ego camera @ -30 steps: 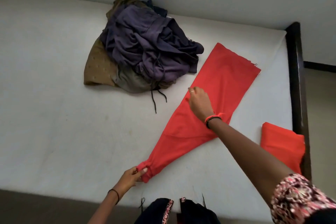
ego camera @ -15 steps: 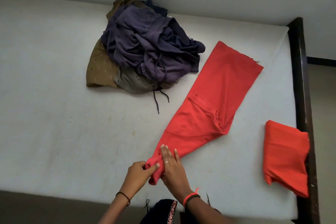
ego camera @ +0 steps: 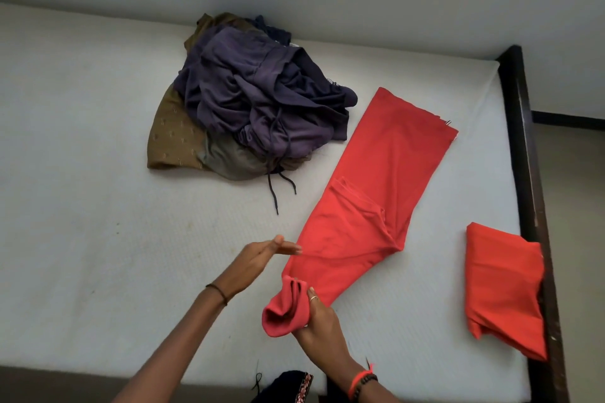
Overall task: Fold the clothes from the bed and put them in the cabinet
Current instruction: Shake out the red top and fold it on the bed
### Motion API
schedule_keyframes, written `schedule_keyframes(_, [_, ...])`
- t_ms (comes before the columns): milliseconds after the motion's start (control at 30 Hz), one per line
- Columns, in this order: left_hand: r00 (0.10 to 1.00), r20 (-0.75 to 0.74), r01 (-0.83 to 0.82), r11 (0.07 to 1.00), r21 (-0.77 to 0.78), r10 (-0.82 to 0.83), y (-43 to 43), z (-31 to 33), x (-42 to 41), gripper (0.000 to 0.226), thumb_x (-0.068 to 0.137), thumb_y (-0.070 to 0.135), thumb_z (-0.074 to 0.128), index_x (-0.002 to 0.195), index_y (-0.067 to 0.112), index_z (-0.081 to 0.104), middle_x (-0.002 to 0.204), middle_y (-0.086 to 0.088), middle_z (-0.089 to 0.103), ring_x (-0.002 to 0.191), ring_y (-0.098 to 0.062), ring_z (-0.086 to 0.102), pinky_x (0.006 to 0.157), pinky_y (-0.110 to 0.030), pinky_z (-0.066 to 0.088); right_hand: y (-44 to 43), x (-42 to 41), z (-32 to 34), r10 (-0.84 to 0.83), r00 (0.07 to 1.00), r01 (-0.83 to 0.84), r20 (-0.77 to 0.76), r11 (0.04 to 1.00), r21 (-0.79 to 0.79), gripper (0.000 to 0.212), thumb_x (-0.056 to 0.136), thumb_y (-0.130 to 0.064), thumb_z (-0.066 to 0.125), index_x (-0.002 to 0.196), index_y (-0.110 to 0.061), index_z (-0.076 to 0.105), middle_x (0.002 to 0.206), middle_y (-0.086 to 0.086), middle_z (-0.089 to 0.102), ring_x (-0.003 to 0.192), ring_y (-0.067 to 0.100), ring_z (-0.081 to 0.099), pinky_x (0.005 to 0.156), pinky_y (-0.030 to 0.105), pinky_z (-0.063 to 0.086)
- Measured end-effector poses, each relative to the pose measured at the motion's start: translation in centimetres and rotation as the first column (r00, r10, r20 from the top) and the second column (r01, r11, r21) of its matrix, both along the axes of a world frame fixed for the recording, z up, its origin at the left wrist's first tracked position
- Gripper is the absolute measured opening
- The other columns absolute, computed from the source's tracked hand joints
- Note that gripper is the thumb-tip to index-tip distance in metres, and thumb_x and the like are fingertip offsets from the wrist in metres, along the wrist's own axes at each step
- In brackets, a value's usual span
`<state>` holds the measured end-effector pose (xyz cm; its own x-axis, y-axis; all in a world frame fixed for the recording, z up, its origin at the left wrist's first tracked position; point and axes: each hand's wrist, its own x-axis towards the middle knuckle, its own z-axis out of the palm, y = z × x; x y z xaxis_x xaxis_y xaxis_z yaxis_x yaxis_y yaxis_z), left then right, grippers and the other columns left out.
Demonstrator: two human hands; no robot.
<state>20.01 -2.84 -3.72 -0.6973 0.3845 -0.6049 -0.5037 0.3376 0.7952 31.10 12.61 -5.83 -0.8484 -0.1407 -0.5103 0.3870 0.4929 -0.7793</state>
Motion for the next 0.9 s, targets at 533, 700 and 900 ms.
schedule_keyframes(533, [0.961,0.102,0.277,0.918,-0.282,-0.258,4.5,-6.3,-1.6,0.062,0.077,0.086,0.012,0.130,0.064,0.034,0.138,0.012,0.048,0.129,-0.016,0.043,0.113,-0.044,0.023,10.3,-14.3,-1.6,-0.267,0.814,0.487,0.516,0.798,-0.355,0.032,0.085,-0.017,0.068,0.116,-0.016,0.063,0.113,0.001,0.070,0.108,0.016,0.062,0.086,0.028,0.049])
schedule_keyframes(700, [0.940,0.051,0.328,0.856,-0.399,-0.337,4.2,-9.7,-0.7,0.070,0.079,0.073,0.048,0.137,0.035,0.036,0.131,0.010,0.056,0.120,-0.018,0.052,0.107,-0.039,0.032,10.8,-16.7,-5.2,-0.281,0.800,0.410,0.530,0.901,-0.140,0.025,0.087,-0.023,0.066,0.111,-0.016,0.062,0.099,-0.001,0.063,0.086,0.009,0.054,0.069,0.025,0.044])
schedule_keyframes(900, [0.996,-0.068,0.016,0.900,-0.435,-0.050,5.1,-10.9,0.6,0.074,0.076,0.064,0.055,0.128,0.013,0.050,0.119,-0.002,0.043,0.107,-0.021,0.053,0.098,-0.032,0.043,9.8,-16.9,-8.1,-0.510,0.804,0.504,0.305,0.857,0.106,0.045,0.070,-0.027,0.082,0.099,-0.007,0.054,0.098,0.014,0.062,0.089,0.027,0.061,0.072,0.041,0.055])
